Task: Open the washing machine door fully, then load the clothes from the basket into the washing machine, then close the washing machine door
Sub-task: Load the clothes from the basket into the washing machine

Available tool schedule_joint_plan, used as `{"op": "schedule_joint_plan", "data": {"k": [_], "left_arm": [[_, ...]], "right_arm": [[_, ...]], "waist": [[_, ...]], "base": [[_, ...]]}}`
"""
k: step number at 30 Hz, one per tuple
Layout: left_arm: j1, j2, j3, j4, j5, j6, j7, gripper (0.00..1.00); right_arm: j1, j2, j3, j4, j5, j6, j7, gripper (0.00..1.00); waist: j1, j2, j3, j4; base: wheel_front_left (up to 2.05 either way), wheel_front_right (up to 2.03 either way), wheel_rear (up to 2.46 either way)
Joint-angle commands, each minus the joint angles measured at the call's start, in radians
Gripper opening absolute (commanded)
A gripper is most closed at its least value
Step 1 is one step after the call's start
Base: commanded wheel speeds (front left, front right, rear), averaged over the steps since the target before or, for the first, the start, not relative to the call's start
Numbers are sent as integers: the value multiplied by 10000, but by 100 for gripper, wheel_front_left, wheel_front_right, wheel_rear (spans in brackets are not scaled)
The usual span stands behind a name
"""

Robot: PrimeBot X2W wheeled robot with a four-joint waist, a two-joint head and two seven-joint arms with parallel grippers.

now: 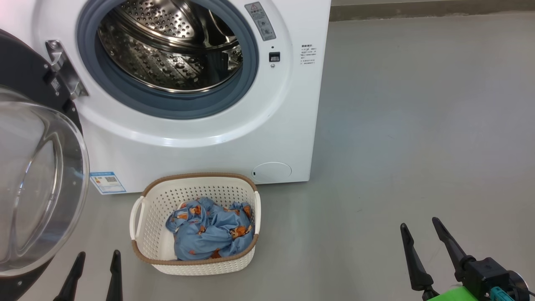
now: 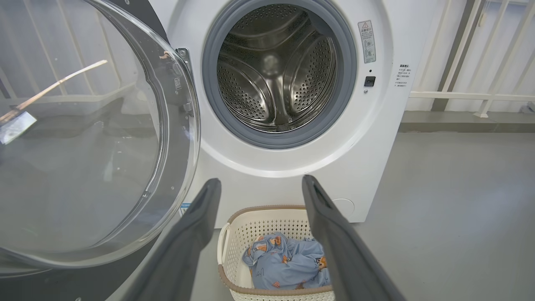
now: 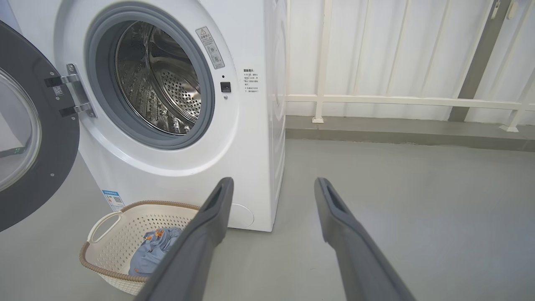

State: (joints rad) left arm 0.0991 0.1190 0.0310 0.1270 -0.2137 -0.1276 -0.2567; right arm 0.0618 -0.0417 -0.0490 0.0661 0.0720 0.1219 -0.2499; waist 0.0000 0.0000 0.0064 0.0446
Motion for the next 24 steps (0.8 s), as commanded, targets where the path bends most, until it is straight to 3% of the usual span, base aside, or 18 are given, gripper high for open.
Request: {"op": "schedule_joint_plan", "data": {"k": [1,14,24], "left_arm": [[-201,206,316,-166,30,-29,-51,100],[-251,273,253,-49,-127,-30,-51,100],[-342,324,343,4,-209,-30,-51,100]], "right_arm": [[-144,-85,200,-241,53,88,-118,100],[-145,-85,177,-271,62,88,-118,100],[-184,-85,175,-264,66,88,-118,100]], "waist": [[0,0,-5,12],[0,0,80,49],[0,0,169,66]], "base": [[0,0,0],[11,-11,0],[130,-130,0]]}}
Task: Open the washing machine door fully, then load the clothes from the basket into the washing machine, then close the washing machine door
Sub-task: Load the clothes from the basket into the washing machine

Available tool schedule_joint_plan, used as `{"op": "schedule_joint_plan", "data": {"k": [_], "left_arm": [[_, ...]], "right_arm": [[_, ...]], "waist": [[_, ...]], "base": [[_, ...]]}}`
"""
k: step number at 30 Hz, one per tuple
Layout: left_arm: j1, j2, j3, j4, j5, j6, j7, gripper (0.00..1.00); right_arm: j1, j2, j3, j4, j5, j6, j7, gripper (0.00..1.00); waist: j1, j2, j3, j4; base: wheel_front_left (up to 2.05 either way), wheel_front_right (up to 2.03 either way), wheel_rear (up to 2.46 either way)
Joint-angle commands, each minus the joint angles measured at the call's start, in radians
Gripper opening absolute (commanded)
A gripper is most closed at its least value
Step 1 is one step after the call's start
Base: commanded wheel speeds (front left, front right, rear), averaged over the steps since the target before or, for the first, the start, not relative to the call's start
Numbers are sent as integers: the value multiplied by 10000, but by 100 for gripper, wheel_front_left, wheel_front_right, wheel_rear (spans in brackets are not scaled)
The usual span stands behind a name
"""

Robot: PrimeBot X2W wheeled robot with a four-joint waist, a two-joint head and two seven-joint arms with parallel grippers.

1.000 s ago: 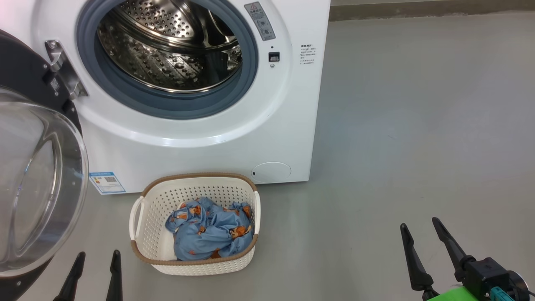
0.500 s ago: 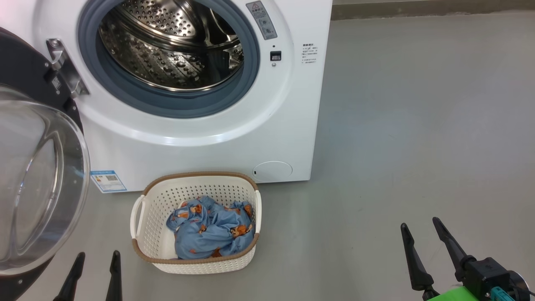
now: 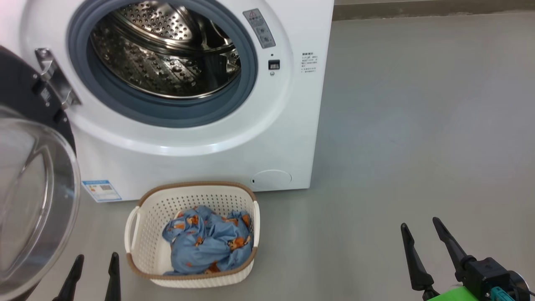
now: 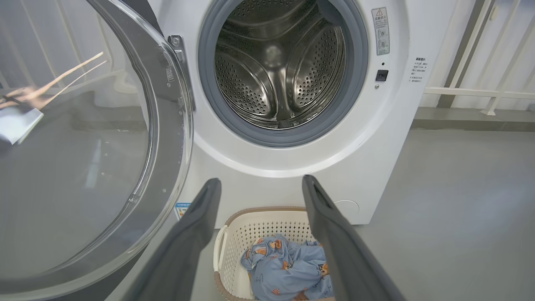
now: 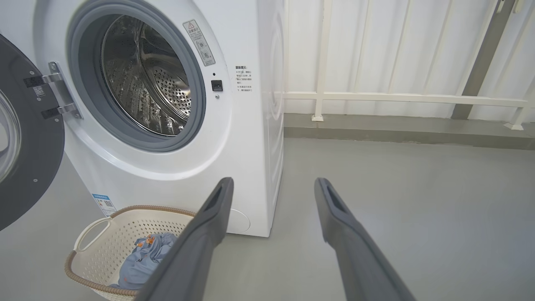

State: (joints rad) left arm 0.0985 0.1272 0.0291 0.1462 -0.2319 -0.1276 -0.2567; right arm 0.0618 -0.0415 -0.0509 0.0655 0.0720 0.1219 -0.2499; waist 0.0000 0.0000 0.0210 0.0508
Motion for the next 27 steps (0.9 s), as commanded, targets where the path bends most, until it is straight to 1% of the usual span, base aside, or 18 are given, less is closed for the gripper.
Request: {"op": "schedule_joint_plan", "data": {"k": [1,8,14,19,27], "left_arm": [[-349,243,374,-192,-31,-30,-51,100],[-447,181,615,-303,48,-30,-51,100],[-488,127,684,-336,154,-30,-51,100],[-490,204,557,-328,34,-30,-51,100],[-453,245,383,-333,-10,-30,-51,100]], "right_arm": [[-192,-87,194,-260,66,88,-118,100],[-235,-87,162,-262,90,88,-118,100],[-279,-87,127,-283,92,88,-118,100],[-319,-87,137,-282,103,88,-118,100],[-332,-87,132,-269,117,88,-118,100]], "waist": [[0,0,39,7],[0,0,151,20],[0,0,294,17],[0,0,366,1],[0,0,392,-12]], "base": [[205,-205,0],[206,-206,0],[135,-135,0],[60,-60,0],[3,-3,0]]}}
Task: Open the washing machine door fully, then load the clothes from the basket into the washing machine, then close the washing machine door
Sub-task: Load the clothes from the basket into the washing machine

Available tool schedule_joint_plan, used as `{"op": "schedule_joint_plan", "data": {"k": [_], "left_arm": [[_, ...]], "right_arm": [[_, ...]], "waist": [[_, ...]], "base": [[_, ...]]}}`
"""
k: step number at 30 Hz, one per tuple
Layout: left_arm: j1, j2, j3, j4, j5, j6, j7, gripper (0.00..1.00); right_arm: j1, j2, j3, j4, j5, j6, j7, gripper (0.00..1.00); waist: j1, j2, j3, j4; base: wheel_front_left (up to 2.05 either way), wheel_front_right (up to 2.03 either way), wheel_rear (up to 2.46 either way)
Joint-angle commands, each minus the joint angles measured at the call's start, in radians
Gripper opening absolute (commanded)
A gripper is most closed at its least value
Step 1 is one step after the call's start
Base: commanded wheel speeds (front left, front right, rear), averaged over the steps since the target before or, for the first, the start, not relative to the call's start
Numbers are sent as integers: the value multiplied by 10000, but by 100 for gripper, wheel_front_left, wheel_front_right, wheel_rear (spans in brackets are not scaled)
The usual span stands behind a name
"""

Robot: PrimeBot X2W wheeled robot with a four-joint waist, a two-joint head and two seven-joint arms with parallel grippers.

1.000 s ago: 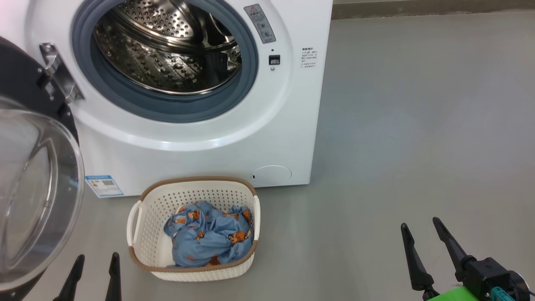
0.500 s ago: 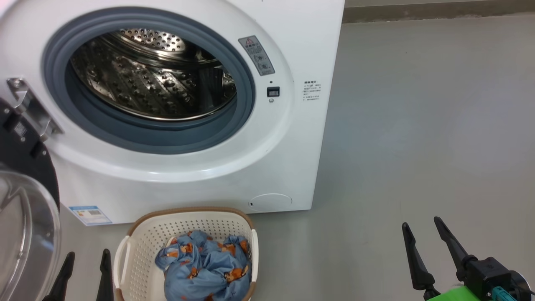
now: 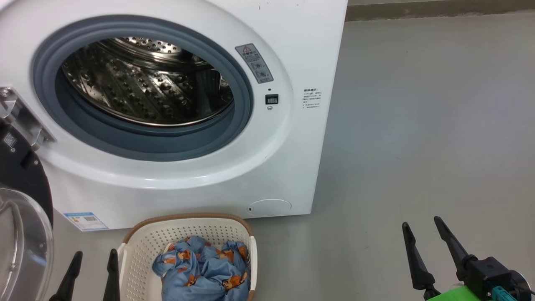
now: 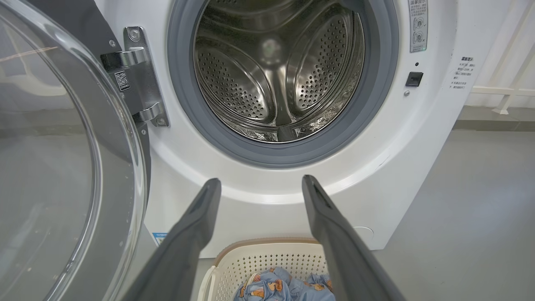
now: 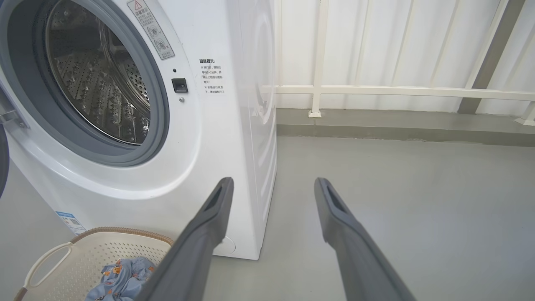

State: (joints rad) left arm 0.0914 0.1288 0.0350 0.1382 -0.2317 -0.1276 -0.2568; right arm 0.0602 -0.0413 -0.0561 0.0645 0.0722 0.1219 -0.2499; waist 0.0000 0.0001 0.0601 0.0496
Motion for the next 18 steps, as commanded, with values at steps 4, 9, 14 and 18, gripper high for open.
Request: {"op": "schedule_joint_plan", "data": {"k": [4,9,14,18], "left_arm": [[-382,231,271,-258,-8,-30,-49,100],[-381,223,245,-268,-9,-30,-49,100],[-370,192,252,-290,-16,-31,-49,100],[-359,150,126,-161,-102,-31,-49,100]], "right_arm": [[-324,-89,189,-255,118,88,-118,100],[-323,-89,176,-251,113,88,-118,100],[-336,-89,184,-251,105,88,-118,100],[-358,-89,208,-161,118,88,-118,100]], "waist": [[0,-1,13,1],[0,-1,18,15],[0,-1,70,14],[0,-1,278,-19]], "base": [[0,0,0],[0,0,0],[0,0,0],[0,0,0]]}}
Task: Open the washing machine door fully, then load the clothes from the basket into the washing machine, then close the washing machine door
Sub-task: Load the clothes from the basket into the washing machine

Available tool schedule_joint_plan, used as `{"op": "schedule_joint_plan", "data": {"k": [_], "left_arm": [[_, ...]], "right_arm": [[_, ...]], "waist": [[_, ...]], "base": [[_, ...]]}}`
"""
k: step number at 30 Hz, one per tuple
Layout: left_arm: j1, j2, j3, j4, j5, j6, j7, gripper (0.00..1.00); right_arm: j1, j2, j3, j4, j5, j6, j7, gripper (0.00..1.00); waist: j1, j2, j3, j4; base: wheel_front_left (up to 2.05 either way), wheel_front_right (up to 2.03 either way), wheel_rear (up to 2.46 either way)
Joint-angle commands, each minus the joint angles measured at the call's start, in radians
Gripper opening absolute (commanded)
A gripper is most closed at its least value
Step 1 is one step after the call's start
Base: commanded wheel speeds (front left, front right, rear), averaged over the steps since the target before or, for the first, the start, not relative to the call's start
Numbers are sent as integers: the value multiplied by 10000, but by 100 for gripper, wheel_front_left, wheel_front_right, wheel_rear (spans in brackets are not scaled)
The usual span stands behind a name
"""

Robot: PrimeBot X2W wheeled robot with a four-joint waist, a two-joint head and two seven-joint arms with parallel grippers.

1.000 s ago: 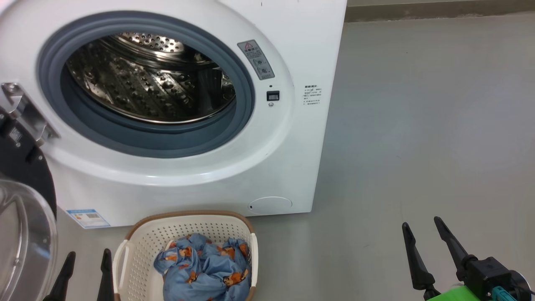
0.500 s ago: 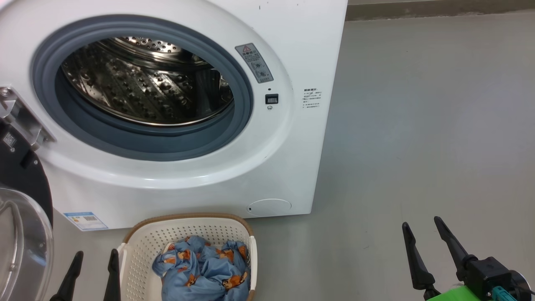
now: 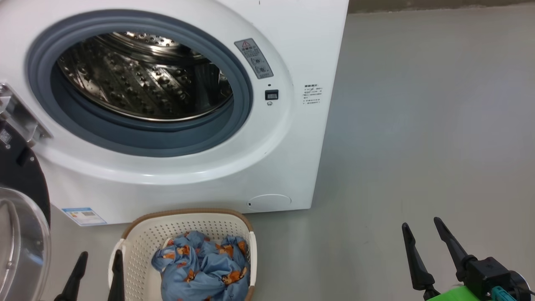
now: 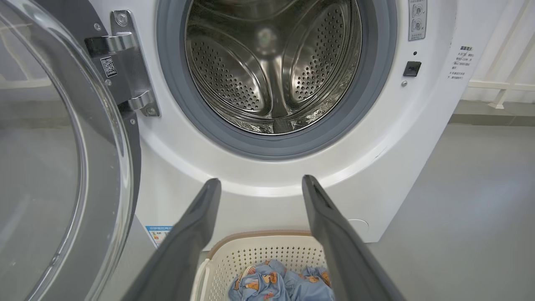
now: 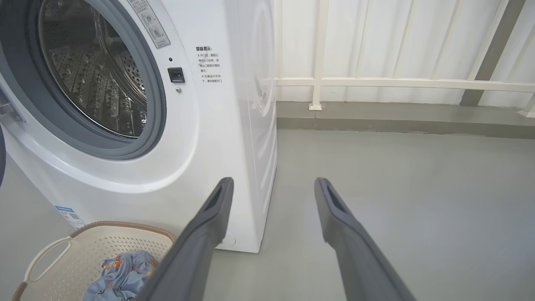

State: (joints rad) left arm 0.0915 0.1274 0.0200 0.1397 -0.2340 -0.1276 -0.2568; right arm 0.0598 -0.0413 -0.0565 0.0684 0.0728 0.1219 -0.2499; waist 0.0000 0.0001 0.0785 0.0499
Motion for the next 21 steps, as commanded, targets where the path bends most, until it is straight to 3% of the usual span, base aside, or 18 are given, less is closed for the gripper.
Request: {"op": "schedule_joint_plan", "data": {"k": [1,11,21], "left_arm": [[-379,154,249,-159,-108,-31,-49,100],[-849,343,-162,348,-685,-31,-49,100],[-1923,907,-795,1270,-1653,-31,-49,100]], "right_arm": [[-370,-89,219,-183,121,88,-118,100],[-631,-89,323,-72,135,88,-118,100],[-1094,-89,494,-150,219,88,-118,100]], "waist": [[0,-1,178,-39],[0,-1,1183,-342],[0,-1,2590,-692]], "base": [[0,0,0],[0,0,0],[0,0,0]]}}
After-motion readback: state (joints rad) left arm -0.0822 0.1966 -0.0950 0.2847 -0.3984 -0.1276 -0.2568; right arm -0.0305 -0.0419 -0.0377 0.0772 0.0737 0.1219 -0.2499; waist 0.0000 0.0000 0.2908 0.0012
